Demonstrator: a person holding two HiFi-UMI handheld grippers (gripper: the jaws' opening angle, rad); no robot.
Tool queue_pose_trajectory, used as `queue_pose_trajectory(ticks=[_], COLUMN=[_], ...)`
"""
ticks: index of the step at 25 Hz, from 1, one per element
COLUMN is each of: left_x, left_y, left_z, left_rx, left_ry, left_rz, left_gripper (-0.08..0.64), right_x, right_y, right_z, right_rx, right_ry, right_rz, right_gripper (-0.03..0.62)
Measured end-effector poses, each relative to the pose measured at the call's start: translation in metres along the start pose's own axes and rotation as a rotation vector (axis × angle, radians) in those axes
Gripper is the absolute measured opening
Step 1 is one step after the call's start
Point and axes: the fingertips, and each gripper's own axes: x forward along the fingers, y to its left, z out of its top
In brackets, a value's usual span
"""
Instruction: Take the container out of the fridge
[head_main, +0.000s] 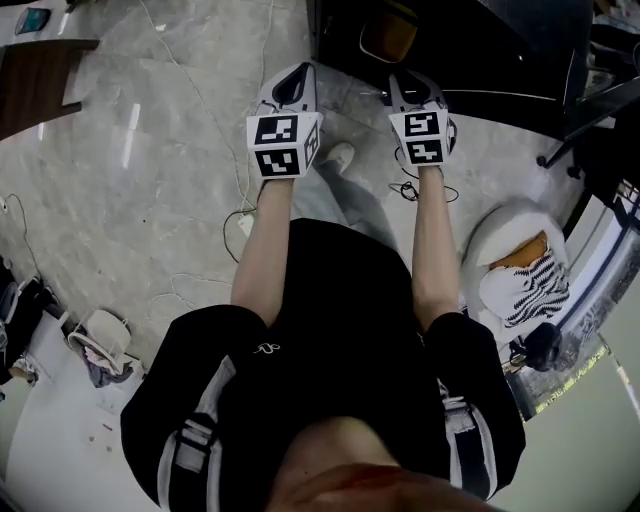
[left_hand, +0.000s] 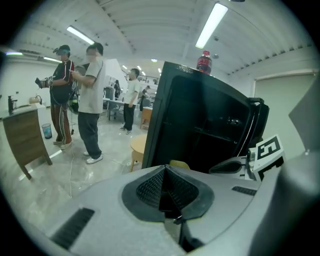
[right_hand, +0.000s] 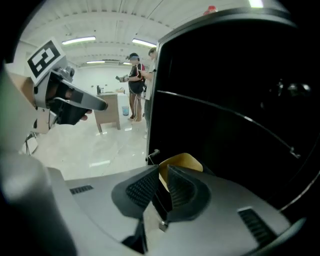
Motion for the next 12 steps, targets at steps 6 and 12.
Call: queue_pose_trajectory(ticks=[6,12], left_x=[0.005,0.003], left_y=[0.022,0.042], left_z=[-0.024,-0.035], left_rx=[-0.038,-0.057], left_ry=[0.048,0.071], left_rz=[0.012,0.039], left_gripper=[0.008,0.008], right_x=[0.062,0.108], right_y=[0.009,0.012], right_z=[-0.028,-0.059], right_rx=[-0.17,-0.34], right_ry=[0.151,0.284], right_rz=[0.074,0.088], right_gripper=[0.109,0.106])
